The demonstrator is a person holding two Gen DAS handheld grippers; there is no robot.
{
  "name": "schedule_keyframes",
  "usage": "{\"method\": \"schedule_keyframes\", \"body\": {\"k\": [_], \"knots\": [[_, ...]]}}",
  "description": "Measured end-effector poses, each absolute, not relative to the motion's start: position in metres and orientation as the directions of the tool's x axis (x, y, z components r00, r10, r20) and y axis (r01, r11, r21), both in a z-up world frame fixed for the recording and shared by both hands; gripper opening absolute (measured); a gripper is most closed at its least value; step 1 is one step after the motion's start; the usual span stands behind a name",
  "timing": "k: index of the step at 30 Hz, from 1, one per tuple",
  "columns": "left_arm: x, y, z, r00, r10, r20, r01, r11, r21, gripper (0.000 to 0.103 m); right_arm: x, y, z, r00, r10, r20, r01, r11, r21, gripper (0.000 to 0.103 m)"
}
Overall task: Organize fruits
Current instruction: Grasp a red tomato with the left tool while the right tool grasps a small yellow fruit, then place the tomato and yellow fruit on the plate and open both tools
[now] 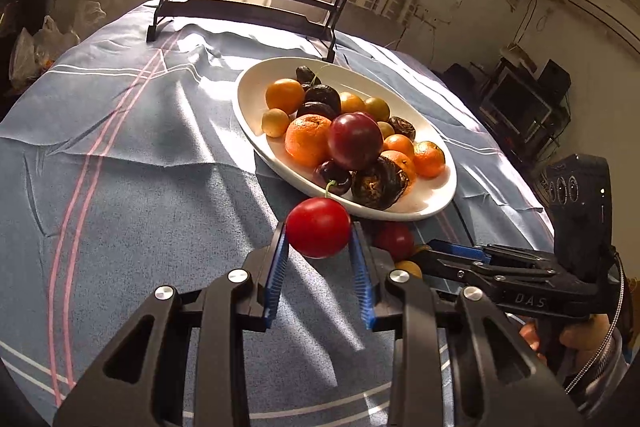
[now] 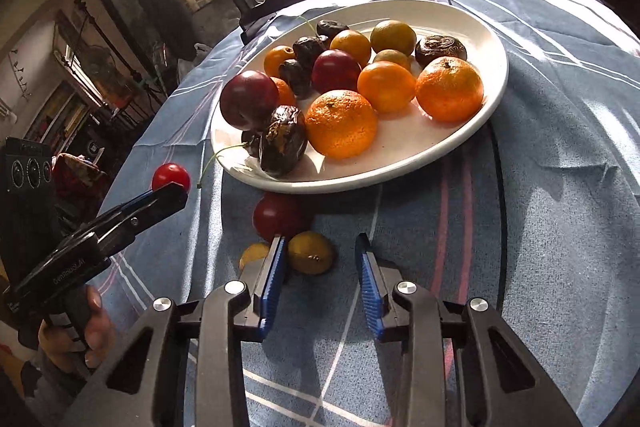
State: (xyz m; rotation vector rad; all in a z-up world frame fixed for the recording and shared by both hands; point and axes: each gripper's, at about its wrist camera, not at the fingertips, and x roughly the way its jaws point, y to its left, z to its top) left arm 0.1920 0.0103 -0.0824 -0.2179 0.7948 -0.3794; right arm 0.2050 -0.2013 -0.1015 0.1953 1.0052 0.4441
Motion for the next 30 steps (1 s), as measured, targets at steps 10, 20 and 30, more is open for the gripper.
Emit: {"method": "schedule_keyframes", "body": {"k": [10, 20, 30], "knots": [[0.19, 0.01, -0.082, 0.644, -0.404, -0.65, 0.253, 0.914, -0.317, 0.03, 0.2, -0.177, -0.099, 0.48, 0.381, -0.79, -0.347, 0.91, 0.228, 0.024], [0.178, 0.009, -0.069, 0.678, -0.441, -0.588, 0.315, 0.897, -0.309, 0.03, 0.174, -0.211, -0.065, 0.579, 0.434, -0.691, -0.341, 0.898, 0.278, 0.024], [0.233, -0.028, -0.028, 0.722, -0.362, -0.59, 0.34, 0.928, -0.153, 0.03, 0.261, -0.232, -0.025, 0.669, 0.388, -0.635, -0.264, 0.922, 0.285, 0.024]]}}
